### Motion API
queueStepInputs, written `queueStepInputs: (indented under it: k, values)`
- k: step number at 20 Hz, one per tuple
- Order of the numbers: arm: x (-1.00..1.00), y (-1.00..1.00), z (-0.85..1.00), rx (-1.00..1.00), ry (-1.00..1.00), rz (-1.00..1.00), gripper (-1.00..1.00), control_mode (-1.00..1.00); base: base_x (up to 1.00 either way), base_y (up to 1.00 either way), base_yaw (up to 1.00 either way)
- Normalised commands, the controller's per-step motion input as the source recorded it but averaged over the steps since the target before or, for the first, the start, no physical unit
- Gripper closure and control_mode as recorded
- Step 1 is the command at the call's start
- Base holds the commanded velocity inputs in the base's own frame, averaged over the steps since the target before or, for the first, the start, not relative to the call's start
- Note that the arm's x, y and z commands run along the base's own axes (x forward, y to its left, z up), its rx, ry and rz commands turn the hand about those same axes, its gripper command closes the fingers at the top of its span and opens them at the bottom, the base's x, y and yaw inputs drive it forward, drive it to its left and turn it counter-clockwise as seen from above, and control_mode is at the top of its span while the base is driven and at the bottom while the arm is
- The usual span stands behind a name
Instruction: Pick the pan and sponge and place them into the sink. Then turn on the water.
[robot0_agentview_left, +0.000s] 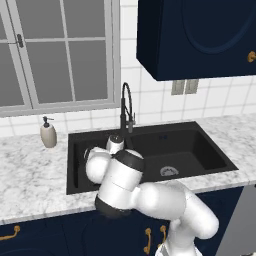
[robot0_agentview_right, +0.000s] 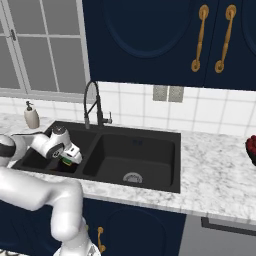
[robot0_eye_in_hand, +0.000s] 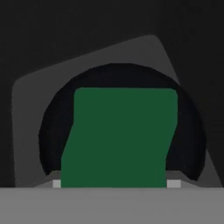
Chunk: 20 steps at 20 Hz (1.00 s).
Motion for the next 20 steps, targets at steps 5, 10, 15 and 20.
queueStepInputs:
  k: [5,10,15,20]
  values:
    - [0.12,0.04,0.02,0.0,0.0,0.0,-1.0,-1.0,0.0,0.0,0.0]
    - [0.0,0.16,0.18,-0.03,0.0,0.0,-1.0,-1.0,0.0,0.0,0.0]
    - [-0.3,0.17,0.86,-0.06,0.0,0.0,-1.0,-1.0,0.0,0.0,0.0]
    - [-0.52,0.21,1.0,-0.14,-0.02,0.03,-1.0,-1.0,0.0,0.0,0.0]
